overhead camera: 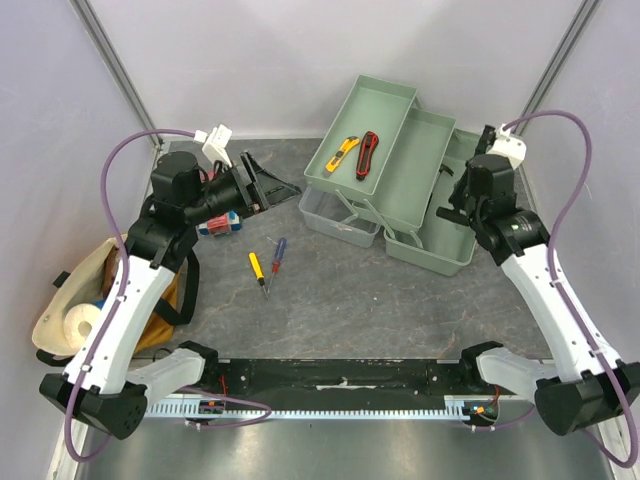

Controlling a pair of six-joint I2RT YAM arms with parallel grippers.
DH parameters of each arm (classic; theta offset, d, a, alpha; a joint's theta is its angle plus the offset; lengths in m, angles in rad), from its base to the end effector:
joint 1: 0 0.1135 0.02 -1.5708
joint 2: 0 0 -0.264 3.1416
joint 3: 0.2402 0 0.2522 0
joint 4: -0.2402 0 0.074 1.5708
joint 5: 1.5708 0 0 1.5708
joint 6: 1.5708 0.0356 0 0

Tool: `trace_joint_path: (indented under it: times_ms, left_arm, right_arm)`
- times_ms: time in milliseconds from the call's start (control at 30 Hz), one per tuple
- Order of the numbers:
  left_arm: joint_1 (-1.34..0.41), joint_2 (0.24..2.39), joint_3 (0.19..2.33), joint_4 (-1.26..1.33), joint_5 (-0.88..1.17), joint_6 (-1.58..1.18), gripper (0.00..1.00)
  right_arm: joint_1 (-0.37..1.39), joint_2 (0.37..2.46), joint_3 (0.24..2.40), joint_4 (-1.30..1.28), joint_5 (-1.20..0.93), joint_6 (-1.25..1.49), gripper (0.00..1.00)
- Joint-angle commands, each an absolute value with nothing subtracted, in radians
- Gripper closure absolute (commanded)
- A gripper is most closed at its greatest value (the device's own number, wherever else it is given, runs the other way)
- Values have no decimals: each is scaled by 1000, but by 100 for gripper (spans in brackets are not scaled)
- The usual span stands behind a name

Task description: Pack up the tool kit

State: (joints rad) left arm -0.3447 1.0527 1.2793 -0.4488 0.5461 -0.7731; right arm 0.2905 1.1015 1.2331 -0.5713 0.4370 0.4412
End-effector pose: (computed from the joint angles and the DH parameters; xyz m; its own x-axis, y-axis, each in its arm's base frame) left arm 0.1974 -0.0905 0.4333 -0.6831 -0.3888 -0.6182 0.4031 0.5051 -0.7631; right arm 0.2263 0.0519 0.3954 -0.3229 0.3073 -0.8952 0.2713 0.9362 0.2235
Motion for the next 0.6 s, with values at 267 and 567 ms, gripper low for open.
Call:
trace_joint_path:
  times_ms: [267,567]
  left_arm:
    - [-350,1155,1414,-695,575,-578,25]
    - [-350,1138,1361,-712,549,-580,26]
  right_arm:
    - [253,1298,996,-327,476,491,100]
    - [249,1515,1057,-270,552,417,100]
